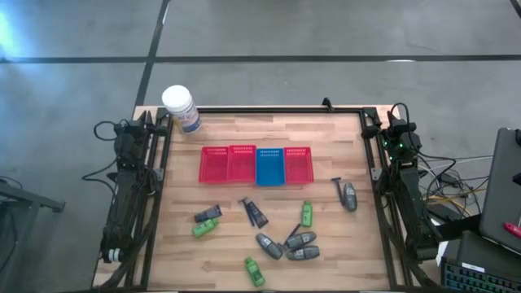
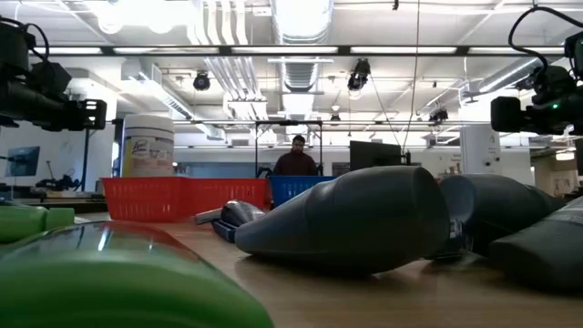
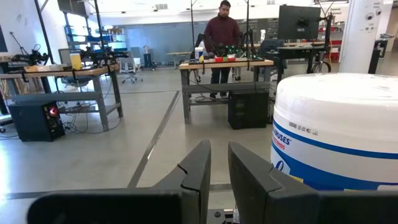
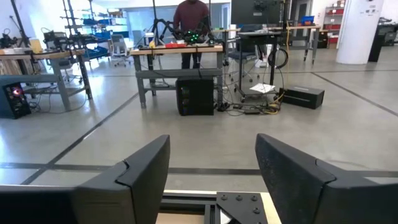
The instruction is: Pick & Place Travel size toiletries
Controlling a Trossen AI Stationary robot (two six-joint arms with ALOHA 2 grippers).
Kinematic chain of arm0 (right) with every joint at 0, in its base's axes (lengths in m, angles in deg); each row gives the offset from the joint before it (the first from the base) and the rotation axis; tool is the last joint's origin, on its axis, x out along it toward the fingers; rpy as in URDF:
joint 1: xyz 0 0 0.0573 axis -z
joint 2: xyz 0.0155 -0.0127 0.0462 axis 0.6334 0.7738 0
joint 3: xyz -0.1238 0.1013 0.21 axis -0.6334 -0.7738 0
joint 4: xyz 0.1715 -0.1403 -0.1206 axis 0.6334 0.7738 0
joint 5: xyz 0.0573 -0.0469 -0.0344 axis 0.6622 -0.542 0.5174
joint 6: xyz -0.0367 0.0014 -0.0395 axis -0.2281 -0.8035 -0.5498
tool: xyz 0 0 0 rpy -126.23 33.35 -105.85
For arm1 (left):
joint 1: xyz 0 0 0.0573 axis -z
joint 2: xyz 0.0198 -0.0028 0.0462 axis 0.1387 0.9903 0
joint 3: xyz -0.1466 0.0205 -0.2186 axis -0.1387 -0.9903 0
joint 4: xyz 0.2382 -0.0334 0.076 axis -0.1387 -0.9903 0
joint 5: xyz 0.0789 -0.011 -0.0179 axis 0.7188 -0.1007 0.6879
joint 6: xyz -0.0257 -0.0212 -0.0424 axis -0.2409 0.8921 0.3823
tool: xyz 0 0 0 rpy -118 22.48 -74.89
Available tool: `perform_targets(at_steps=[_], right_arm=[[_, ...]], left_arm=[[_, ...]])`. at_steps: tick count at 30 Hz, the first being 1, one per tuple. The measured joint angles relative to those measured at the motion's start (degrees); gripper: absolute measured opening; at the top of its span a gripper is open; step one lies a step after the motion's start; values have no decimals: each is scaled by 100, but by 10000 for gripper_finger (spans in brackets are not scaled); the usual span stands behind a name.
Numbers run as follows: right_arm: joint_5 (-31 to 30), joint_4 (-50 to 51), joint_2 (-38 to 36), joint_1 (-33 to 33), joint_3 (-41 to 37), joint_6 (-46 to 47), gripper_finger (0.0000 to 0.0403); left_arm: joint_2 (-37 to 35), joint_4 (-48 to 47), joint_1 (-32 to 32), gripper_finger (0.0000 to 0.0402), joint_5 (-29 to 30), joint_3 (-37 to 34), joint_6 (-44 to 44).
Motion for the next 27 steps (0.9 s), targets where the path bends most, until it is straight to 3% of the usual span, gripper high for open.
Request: perform_targets(at_steps=[10, 27], right_arm=[[0, 0, -2, 0, 0, 0, 221], [1, 0, 0, 0, 0, 0, 276]], left_arm=[[0, -1, 0, 60, 2, -1, 0], [0, 0, 1, 60, 0, 0, 0]])
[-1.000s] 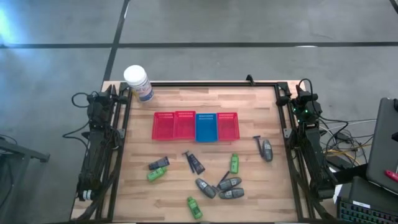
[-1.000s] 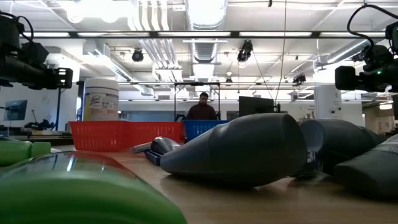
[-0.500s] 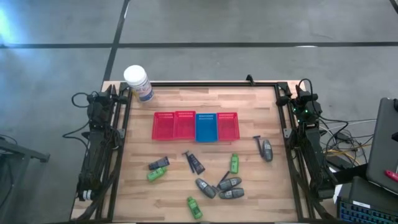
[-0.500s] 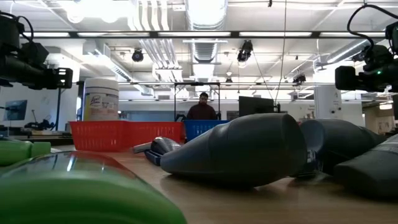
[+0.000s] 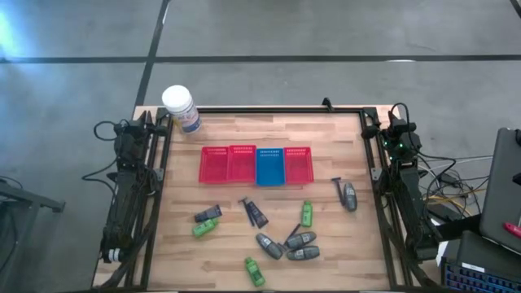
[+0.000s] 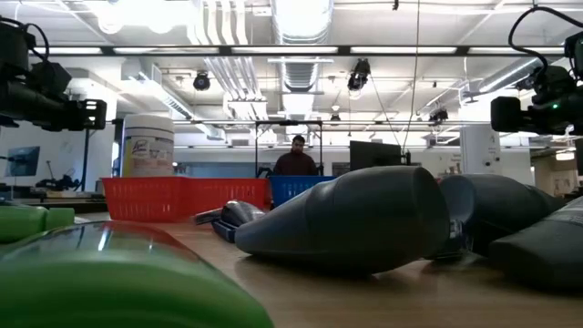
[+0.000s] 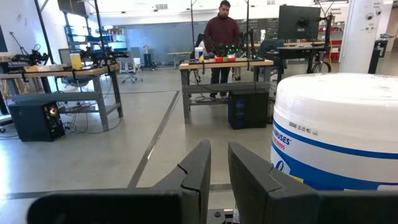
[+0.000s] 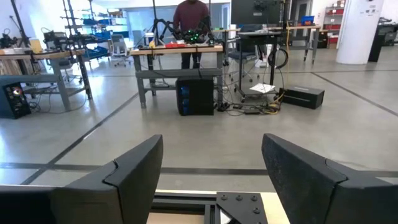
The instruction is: Pick & Place Travel size toiletries
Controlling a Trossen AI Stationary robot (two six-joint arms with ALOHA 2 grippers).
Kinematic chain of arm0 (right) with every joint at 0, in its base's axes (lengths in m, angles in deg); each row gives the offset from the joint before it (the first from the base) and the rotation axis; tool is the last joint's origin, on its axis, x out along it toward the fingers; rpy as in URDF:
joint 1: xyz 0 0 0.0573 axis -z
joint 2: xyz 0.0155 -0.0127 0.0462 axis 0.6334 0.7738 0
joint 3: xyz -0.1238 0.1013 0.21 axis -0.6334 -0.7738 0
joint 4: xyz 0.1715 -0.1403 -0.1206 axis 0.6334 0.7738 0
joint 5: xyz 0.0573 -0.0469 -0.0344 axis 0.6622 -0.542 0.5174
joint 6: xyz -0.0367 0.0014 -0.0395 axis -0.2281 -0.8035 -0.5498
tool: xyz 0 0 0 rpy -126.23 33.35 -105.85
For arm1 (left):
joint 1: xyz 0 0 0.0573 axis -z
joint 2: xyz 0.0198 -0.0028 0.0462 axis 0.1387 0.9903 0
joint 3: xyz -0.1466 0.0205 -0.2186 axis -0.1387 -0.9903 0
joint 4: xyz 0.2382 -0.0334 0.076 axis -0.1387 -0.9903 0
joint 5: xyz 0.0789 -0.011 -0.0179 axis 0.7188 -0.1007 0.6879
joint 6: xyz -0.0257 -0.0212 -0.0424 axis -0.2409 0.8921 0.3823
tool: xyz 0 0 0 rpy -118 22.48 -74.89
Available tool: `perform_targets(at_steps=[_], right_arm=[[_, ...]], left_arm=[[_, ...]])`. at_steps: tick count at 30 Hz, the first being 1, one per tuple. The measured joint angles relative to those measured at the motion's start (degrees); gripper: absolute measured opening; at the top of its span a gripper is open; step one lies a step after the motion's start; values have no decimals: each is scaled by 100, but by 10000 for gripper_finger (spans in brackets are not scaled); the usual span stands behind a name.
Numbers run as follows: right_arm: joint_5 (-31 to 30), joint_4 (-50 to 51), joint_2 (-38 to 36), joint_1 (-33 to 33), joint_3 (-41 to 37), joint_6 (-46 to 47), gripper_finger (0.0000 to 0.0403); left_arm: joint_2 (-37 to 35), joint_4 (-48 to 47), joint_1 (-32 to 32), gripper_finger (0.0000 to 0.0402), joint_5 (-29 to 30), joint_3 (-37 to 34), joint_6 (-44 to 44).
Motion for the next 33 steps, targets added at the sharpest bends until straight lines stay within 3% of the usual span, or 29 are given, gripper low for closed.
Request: perform_targets(at_steps=[7, 9, 11, 13, 18, 20, 22, 24, 28, 31, 33], right_arm=[[1, -7, -1, -1, 0, 63, 298], [317, -56, -2, -11, 1, 1441, 304], [892, -172, 25, -27, 6, 3704, 310], [1509, -226, 121, -82, 9, 5119, 316], [4754, -518, 345, -392, 7, 5513, 336], [5414, -525, 366, -588, 7, 6164, 346], [5179, -615, 359, -796, 7, 6918, 354], [4540, -706, 344, -1000, 7, 7539, 359], [3607, -1720, 280, -1533, 5, 7333, 363], [3366, -2233, 303, -2000, 11, 7642, 361], [3622, -2091, 382, -2327, 7, 7963, 356]], left_arm=[[0, 1, -1, 60, -1, 1, 0], [0, 1, -1, 60, 1, -1, 0], [0, -1, 0, 60, -1, 1, 0], [2, -1, 0, 60, 1, 0, 0], [2, -6, 1, 60, 11, 1, 0], [2, -8, 1, 60, 12, 1, 0], [6, -8, 1, 60, 12, -1, 0], [9, -9, 3, 60, 14, 0, 0], [11, -12, 3, 60, 14, 1, 0], [11, -14, 3, 60, 19, 1, 0], [12, -16, 3, 60, 21, 0, 0]])
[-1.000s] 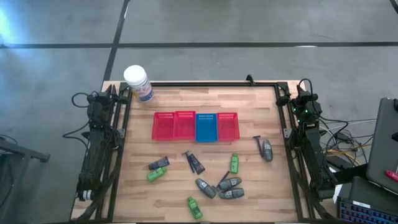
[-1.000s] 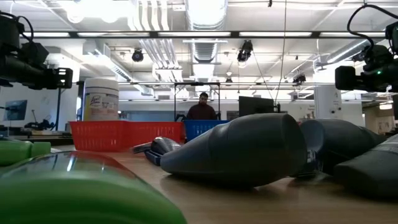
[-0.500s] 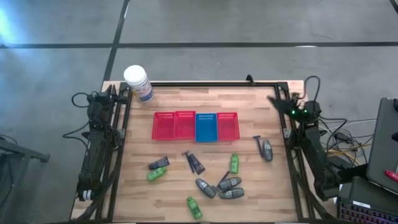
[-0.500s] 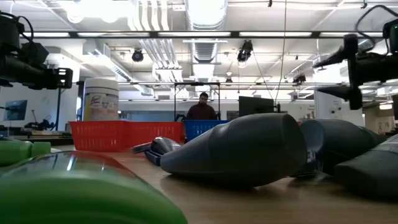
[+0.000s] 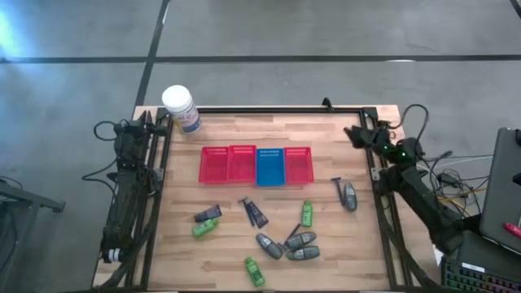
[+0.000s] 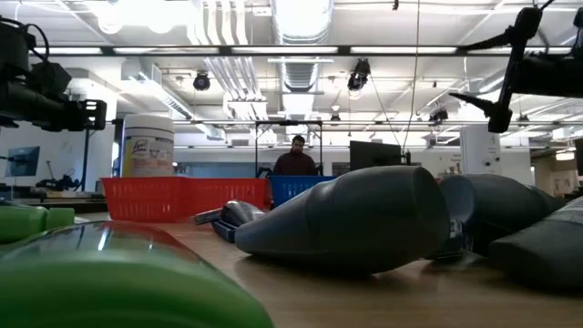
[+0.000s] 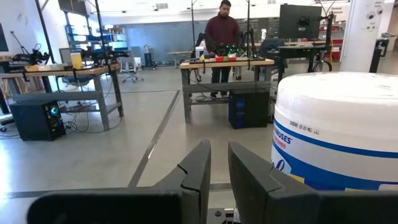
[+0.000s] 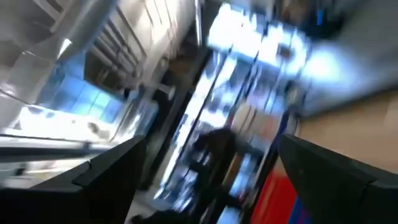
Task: Pick & Place Travel size toiletries
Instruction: Put the blue razor into the right red bin
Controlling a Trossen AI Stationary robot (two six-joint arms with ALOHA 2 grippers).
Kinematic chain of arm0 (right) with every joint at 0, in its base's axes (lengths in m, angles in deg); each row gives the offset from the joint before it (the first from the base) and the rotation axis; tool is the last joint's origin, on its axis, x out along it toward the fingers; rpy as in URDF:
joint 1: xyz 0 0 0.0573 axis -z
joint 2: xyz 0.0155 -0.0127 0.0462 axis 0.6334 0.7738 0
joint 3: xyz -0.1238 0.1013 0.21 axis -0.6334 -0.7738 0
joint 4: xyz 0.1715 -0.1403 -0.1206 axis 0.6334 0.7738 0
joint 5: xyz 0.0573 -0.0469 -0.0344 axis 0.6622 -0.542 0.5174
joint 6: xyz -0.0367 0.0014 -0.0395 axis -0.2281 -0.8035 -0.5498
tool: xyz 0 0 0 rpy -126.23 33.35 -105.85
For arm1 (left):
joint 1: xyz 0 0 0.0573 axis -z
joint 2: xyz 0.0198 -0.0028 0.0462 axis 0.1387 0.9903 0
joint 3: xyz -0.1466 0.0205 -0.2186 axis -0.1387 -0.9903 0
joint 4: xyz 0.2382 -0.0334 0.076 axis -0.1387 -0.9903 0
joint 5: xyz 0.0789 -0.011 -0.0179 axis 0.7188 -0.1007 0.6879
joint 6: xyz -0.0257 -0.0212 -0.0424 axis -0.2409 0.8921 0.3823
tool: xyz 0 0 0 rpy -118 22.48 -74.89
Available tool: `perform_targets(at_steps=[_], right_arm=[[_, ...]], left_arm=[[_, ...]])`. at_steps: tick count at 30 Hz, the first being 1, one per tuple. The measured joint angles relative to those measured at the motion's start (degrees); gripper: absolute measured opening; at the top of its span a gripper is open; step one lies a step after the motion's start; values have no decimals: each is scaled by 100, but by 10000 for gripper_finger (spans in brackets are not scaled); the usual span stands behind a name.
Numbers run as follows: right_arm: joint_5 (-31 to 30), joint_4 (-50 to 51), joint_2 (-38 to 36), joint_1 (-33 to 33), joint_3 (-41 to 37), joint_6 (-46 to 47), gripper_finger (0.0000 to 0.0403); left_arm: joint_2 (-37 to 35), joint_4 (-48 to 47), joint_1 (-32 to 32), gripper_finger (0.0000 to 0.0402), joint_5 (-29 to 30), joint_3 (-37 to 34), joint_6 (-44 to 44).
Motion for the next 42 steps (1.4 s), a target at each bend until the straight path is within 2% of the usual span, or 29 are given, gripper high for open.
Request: perform_targets(at_steps=[2, 4, 6, 10, 12, 16, 20, 23, 26, 29, 34, 42], right_arm=[[326, 157, 90, -430, -7, 218, 350], [341, 207, 212, -907, -7, 406, 348], [123, 183, 334, -1353, -5, 574, 351], [-771, 526, 633, -2160, 224, 747, 362], [-935, 1834, 864, -2547, 637, 475, 360], [-1588, 5306, 1703, -3260, 1810, -387, 335], [-2384, 7206, 2608, -3750, 2975, -720, 308], [-2874, 8227, 3332, -3960, 3473, -777, 297], [-2934, 8114, 4072, -4082, 3525, -986, 295], [-2928, 7685, 4923, -4202, 3497, -1160, 293], [-2618, 7683, 6139, -4438, 3556, -1716, 285], [-2367, 7062, 6822, -4602, 3536, -2006, 266]], left_arm=[[3, -1, 0, 60, 0, 1, 0], [3, -1, 0, 60, 2, 1, 0], [3, -1, 0, 60, 0, 1, 0], [3, -2, 0, 60, 2, 1, 0], [3, -1, 0, 60, 3, 1, -65], [3, 14, 0, 60, 207, 0, -1010], [3, 12, 0, 60, 210, 1, -1274], [5, 14, 0, 60, 210, 1, -1209], [7, 15, 2, 60, 63, -1, -737], [8, 14, 2, 60, -187, -1, 373], [8, 16, 2, 60, -269, 1, 1957], [8, 16, 2, 60, -267, 1, 2181]])
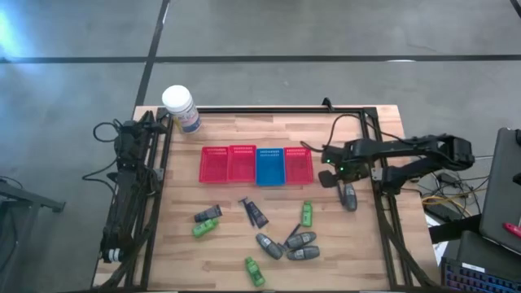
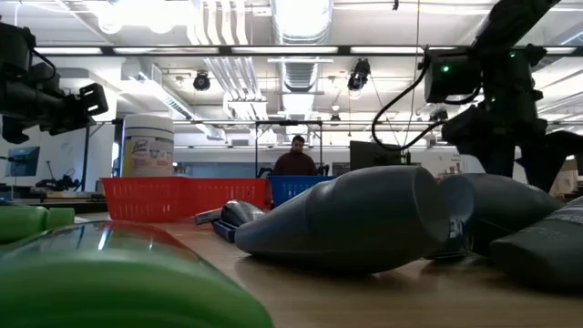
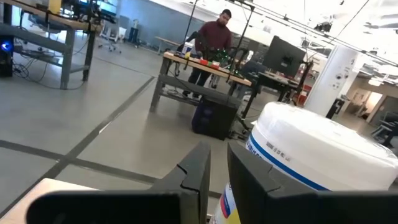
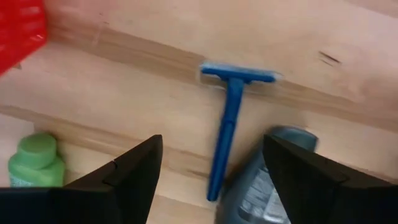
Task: Pick & Place Travel size toiletries
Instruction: Put the blue razor into the right red bin
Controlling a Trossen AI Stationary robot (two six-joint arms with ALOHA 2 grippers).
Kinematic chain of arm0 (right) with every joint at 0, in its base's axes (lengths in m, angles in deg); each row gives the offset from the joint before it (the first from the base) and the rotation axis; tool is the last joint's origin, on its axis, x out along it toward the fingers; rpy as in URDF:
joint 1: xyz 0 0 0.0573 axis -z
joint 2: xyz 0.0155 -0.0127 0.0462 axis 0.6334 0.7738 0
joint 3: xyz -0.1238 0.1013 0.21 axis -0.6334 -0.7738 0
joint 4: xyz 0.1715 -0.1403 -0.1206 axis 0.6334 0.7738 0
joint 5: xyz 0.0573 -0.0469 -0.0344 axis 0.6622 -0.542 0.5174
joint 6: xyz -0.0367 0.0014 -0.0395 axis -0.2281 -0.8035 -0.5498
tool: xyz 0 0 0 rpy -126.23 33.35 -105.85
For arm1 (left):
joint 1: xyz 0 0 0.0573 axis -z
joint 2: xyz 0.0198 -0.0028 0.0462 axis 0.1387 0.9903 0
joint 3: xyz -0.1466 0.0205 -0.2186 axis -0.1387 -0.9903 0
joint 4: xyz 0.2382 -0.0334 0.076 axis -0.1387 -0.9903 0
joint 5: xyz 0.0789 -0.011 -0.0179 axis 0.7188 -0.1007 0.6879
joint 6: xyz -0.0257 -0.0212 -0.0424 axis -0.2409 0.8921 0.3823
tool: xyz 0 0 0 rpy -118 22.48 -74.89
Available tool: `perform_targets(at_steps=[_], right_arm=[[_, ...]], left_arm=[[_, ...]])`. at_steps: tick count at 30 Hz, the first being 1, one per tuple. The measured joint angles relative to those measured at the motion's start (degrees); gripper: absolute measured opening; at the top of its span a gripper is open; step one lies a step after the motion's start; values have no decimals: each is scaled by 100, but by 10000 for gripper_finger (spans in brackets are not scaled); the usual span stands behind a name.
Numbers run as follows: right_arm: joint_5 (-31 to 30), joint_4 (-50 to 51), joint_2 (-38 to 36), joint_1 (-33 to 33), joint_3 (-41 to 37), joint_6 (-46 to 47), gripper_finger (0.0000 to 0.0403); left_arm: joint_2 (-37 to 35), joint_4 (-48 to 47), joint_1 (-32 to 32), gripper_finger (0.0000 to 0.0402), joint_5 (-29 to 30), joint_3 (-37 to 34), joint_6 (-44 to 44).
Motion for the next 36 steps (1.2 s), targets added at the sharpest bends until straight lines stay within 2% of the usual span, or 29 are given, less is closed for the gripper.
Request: perform_targets(at_steps=[12, 18, 26, 31, 36], right_arm=[[57, -256, 761, 9, -226, -262, 223], [6, -306, 701, 2, -171, -420, 156], [-26, -419, 62, 4, -149, -395, 26], [-55, -298, -752, 4, 37, 228, 25], [-774, -631, -1269, 41, 616, 923, 22]], left_arm=[[2, 4, 0, 60, 4, 0, 7], [1, 5, 0, 60, 4, 0, 13], [2, 7, 0, 60, 7, -2, 47], [1, 7, 0, 60, 44, -2, 456], [0, 7, 0, 60, 46, 0, 1010]])
